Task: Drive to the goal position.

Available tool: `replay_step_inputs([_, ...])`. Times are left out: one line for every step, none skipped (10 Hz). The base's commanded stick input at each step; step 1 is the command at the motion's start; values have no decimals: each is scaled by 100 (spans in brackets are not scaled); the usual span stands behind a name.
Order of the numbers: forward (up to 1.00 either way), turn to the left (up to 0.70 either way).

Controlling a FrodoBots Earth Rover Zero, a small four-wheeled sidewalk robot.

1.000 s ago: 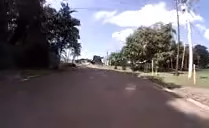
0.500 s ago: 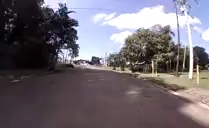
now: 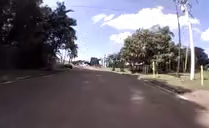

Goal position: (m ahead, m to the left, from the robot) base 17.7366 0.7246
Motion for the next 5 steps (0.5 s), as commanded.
replay_step_inputs([70,0])
replay_step_inputs([70,0])
replay_step_inputs([70,0])
replay_step_inputs([70,0])
replay_step_inputs([70,0])
